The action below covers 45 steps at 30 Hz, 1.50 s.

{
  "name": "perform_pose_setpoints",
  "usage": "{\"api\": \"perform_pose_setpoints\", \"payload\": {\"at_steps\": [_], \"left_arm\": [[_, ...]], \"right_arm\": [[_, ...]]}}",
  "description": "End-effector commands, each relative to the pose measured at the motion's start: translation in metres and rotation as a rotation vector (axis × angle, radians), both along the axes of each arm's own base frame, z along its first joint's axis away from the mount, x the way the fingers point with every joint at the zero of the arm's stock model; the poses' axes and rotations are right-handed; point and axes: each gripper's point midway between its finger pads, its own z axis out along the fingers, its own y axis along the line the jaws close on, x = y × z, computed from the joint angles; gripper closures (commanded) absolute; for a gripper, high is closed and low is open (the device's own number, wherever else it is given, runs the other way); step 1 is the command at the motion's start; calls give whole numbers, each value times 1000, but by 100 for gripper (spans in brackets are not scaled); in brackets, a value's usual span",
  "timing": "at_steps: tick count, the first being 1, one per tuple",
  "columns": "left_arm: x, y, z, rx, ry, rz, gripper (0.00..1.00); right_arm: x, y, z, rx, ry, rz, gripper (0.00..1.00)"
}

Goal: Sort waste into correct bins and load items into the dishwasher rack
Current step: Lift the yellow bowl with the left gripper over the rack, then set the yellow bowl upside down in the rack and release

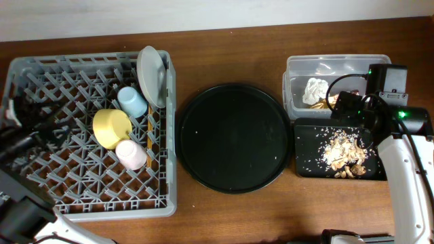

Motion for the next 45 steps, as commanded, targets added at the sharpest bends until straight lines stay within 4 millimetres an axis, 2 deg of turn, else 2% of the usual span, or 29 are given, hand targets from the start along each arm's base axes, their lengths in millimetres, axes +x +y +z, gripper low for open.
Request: {"api": "perform_pose_setpoints", "payload": {"at_steps": [1,4,7,9,11,13,15,17,19,20,21,22,26,33,35,37,41,45], "left_arm": [[4,1,22,76,-54,-24,1],[1,-22,47,160,-106,-81,1],[-6,-57,68,299,-139,-178,0],[-6,-69,66,418,-71,-205,1],[0,-67,49,690,131,-151,1],[3,-69,44,886,211,-113,1],[9,-93,50,966,158,-156,1],[11,-128,51,971,103,-237,1],[9,-147,44,992,102,-293,39],[7,-152,37,1018,128,-308,75],[2,-150,28,1055,202,-289,89],[-2,-145,19,1091,269,-265,98],[-22,-112,-18,1260,518,-150,99],[-44,-81,-73,1361,675,-117,99],[-49,-64,-85,1362,730,-46,99],[-51,-43,-85,1351,777,37,99],[-53,-25,-67,1313,795,101,99],[-40,-45,-28,1202,654,135,99]], "right_arm": [[1,-3,2,-11,-3,-9,1],[1,-3,2,-11,-3,-9,1],[1,-3,2,-11,-3,-9,1],[1,-3,2,-11,-4,-9,1],[1,-3,2,-11,-4,-9,1],[1,-3,2,-11,-4,-9,1],[1,-3,2,-11,-3,-9,1],[1,-3,2,-11,-3,-9,1],[1,-3,2,-11,-4,-9,1],[1,-3,2,-11,-3,-9,1],[1,-3,2,-11,-4,-9,1],[1,-3,2,-11,-3,-9,1],[1,-3,2,-11,-3,-9,1],[1,-3,2,-11,-3,-9,1],[1,-3,2,-11,-3,-9,1],[1,-3,2,-11,-3,-9,1],[1,-3,2,-11,-3,-9,1],[1,-3,2,-11,-4,-9,1]]}}
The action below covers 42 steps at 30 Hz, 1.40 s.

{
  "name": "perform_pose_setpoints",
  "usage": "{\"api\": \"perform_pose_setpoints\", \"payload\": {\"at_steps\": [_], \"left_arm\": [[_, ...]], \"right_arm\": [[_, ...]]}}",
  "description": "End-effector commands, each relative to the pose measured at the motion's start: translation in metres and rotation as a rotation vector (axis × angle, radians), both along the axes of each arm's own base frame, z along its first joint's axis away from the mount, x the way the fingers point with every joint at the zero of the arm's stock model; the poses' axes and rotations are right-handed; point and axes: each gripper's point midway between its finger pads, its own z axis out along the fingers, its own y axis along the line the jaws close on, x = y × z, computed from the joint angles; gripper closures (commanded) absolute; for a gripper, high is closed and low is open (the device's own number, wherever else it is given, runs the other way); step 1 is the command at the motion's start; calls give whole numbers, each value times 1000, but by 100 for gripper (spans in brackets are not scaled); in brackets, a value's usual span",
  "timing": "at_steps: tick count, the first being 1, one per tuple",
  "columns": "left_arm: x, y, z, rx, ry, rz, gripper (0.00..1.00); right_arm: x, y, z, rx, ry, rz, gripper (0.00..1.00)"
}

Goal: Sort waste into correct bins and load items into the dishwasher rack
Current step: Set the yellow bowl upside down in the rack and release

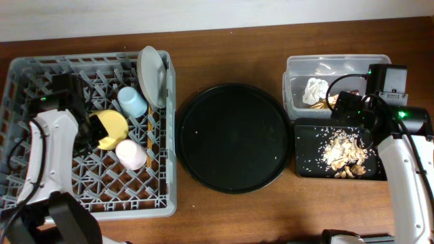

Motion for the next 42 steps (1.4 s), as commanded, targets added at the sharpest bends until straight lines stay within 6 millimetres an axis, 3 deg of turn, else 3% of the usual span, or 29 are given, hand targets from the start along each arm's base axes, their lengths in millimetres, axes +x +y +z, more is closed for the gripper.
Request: {"api": "perform_pose_setpoints", "payload": {"at_steps": [1,3,4,5,6,10,34,37,42], "left_arm": [[20,-25,59,-102,-224,-23,97],[26,-46,89,-158,-342,-73,84],[28,-51,102,-158,-394,-91,64],[28,-55,115,-151,-443,-108,27],[26,-58,123,-147,-472,-121,2],[22,-63,134,-142,-506,-136,1],[22,-63,134,-143,-505,-136,1],[22,-63,134,-142,-505,-136,1],[22,-63,134,-143,-505,-136,1]], "right_arm": [[1,-3,2,-11,-3,-8,1],[1,-3,2,-12,-3,-8,1],[1,-3,2,-12,-3,-8,1],[1,-3,2,-12,-3,-8,1],[1,-3,2,-11,-3,-8,1],[1,-3,2,-12,-3,-8,1],[0,-3,2,-11,-2,-8,1],[-3,4,16,-19,-49,12,1],[-20,54,74,-31,-249,166,1]]}}
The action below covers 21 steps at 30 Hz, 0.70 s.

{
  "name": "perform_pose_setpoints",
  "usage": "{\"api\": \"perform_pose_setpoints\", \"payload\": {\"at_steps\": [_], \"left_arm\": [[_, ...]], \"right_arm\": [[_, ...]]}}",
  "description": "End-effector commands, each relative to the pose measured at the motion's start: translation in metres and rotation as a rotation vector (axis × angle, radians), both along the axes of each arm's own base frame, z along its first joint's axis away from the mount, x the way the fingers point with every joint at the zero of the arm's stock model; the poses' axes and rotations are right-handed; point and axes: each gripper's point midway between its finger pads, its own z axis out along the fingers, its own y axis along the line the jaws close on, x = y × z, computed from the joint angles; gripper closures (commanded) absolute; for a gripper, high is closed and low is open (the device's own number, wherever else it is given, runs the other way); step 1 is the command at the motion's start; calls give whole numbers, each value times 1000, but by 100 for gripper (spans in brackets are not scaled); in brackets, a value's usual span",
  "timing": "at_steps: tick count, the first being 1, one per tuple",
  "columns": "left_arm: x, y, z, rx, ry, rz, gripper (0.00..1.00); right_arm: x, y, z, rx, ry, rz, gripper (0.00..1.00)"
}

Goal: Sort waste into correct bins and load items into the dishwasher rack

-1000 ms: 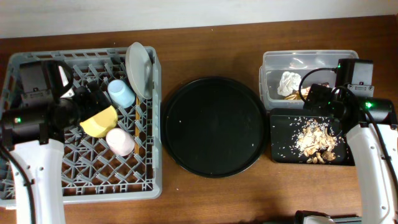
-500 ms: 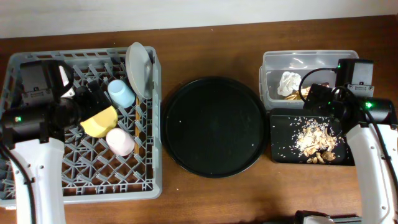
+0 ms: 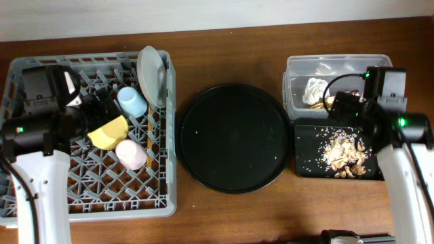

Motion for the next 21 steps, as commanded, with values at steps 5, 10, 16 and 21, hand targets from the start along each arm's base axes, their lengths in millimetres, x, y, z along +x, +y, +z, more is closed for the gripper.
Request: {"api": "perform_pose_setpoints", "payload": {"at_steps": [5,10,16,21], "left_arm": [[2,-3,2,-9,-7,-7,1],[2,-3,2,-9,-7,-7,1],[2,-3,2,-9,-7,-7,1],[2,-3,2,-9,-7,-7,1]], "right_arm": [[-46,61,125,-103,-468,192,1],[-82,63,190,-92,-805,235,1],[-118,68,197,-95,-1258,299,1],[-104,79,122,-40,-1374,325,1]]}}
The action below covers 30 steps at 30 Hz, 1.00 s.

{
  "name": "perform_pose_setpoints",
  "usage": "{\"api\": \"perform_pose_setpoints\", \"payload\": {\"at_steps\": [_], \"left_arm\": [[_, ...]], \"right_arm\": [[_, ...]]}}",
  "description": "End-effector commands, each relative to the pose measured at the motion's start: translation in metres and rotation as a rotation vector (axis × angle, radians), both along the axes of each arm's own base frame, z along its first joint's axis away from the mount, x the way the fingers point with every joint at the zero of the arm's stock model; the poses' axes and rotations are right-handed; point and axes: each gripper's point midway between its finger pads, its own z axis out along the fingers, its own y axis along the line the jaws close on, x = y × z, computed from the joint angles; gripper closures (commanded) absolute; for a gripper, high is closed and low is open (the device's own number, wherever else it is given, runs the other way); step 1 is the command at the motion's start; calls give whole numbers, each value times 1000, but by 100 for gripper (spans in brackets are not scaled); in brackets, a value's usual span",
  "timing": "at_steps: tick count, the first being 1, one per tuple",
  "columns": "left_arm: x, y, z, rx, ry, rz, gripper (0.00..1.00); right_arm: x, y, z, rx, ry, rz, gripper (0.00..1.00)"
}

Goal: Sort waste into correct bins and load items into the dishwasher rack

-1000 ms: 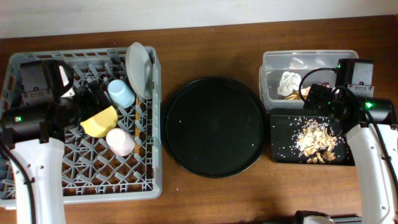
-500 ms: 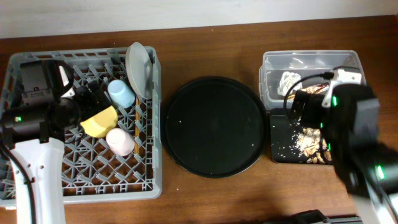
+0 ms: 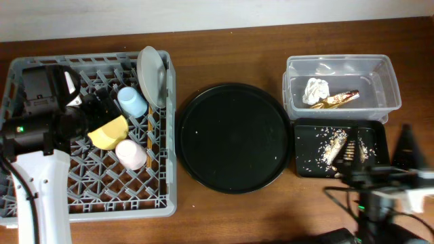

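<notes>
The grey dishwasher rack (image 3: 41,196) at the left holds an upright grey plate (image 3: 152,73), a blue cup (image 3: 133,102), a pink cup (image 3: 131,154) and a tilted yellow bowl (image 3: 110,133). My left gripper (image 3: 103,107) sits over the rack at the bowl's upper edge; its dark fingers blend with the rack, so I cannot read its state. My right gripper (image 3: 408,141) is low at the table's right front, away from the bins, its state unreadable. The clear bin (image 3: 388,81) holds a white tissue and a gold wrapper. Food scraps lie in the black bin (image 3: 306,139).
A round black tray (image 3: 234,137) lies in the middle of the table between rack and bins. A thin wooden stick (image 3: 149,135) lies in the rack beside the cups. The right arm's base and cables fill the bottom right corner.
My right arm has left its place over the two bins and now sits low at the front right corner, leaving both bins in full view. The left arm and the bowl have not moved.
At first my left arm was folded at the rack's left edge, the yellow bowl sat flat, and my right gripper hung over the bins. Then the left gripper was at the bowl. Later the bowl stood tilted under it. Now the right arm is back at the table's front.
</notes>
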Motion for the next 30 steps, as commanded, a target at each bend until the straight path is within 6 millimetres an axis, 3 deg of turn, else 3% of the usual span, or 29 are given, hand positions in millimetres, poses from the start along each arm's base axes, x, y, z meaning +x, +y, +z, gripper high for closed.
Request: {"api": "perform_pose_setpoints", "payload": {"at_steps": [1,7,9,16,18,21,30], "left_arm": [[1,-2,2,-9,-9,-7,1],[1,-2,2,-9,-9,-7,1],[1,-2,3,-9,-9,-7,1],[1,-2,2,-8,-9,-6,1],[1,-2,2,-9,-9,-7,1],[1,-2,2,-9,-9,-7,1],[1,-2,3,-9,-9,-7,1]], "right_arm": [[19,12,-62,3,38,62,1],[39,16,-144,34,159,82,1],[44,18,-162,31,201,88,1],[51,24,-245,-80,535,93,1],[51,35,-245,-230,527,125,1],[51,33,-245,-336,522,97,1],[52,27,-246,-311,526,97,1]]}}
